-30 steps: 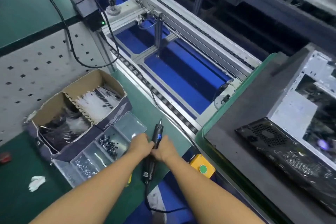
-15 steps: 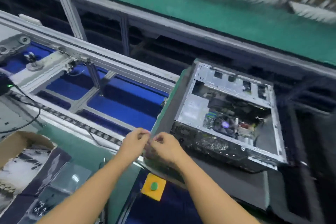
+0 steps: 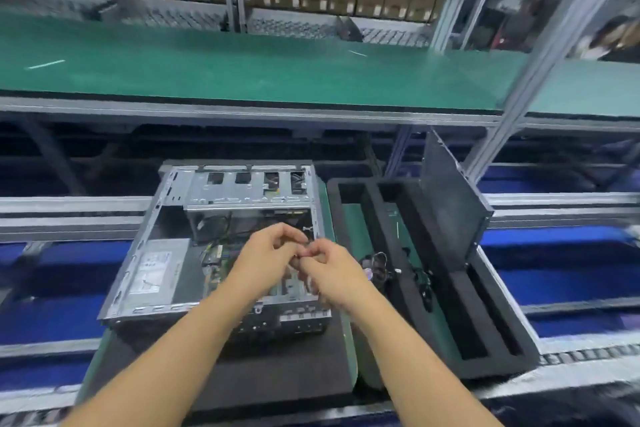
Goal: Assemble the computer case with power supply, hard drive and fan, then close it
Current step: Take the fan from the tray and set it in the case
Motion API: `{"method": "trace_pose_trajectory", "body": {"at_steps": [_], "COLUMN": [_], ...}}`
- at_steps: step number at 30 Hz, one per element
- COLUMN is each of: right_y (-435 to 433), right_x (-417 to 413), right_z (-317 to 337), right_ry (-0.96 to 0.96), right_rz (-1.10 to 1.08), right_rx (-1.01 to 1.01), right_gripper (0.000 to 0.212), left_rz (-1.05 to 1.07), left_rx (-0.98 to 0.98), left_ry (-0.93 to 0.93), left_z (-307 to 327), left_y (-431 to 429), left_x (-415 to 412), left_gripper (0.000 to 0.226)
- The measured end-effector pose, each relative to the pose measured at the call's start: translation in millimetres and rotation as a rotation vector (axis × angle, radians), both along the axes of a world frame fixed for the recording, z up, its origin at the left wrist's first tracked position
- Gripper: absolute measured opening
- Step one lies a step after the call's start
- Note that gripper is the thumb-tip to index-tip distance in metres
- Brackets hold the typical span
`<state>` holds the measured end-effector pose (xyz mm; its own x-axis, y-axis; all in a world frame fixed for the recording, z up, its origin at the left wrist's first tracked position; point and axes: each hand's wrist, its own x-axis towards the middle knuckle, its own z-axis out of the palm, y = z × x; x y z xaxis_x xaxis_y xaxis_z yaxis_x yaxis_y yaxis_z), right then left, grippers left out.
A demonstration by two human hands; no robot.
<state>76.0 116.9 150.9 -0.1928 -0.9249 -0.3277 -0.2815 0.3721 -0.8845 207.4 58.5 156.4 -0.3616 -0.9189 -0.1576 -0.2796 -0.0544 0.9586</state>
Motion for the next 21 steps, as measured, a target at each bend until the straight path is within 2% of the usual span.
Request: {"method": "trace_pose_trajectory", "body": {"at_steps": [7, 9, 11, 13, 15, 18, 21], "right_y": [-3.2, -6.2, -9.9, -14.6, -19.5, -24.9, -29.1], "right_x": [-113.4, -136.0, -152.1, -163.0, -169.4, -170.5, -168.4], "right_z": [-34.9, -51.4, -71.4, -92.7, -116.5, -148.6, -177.6], "right_ry": [-0.009, -0.054, -0.075, -0.076, -0.087, -0.146, -0.29], "right_rz": [-0.125, -0.141, -0.169, -0.2, -0.239, -0.299, -0.382], "right_rx": [0.074, 0.117, 0.171, 0.234, 0.278, 0.389, 0.466], "right_gripper": [0.022, 0.024, 0.028, 0.033, 0.044, 0.068, 0.071], "left_rz": [-0.101, -0.122, -0.188, -0.202, -0.181, -0.17, -0.182], "left_rx": [0.053, 0.036, -0.021, -0.046, 0.004, 0.183, 0.286], "left_ry": [-0.058, -0.157, -0.338, -0.446, -0.475, -0.537, -0.547], "left_z": [-37.8, -53.8, -70.2, -86.3, -102.0, -122.2, -138.2], "left_y": [-10.0, -13.1, -15.0, -17.4, -19.4, -20.9, -18.7], "left_x": [-121.6, -144.7, -159.0, -169.1, -180.2, -192.9, -194.8], "left_gripper": [0.043, 0.049, 0.053, 0.046, 0.035, 0.044, 0.046]}}
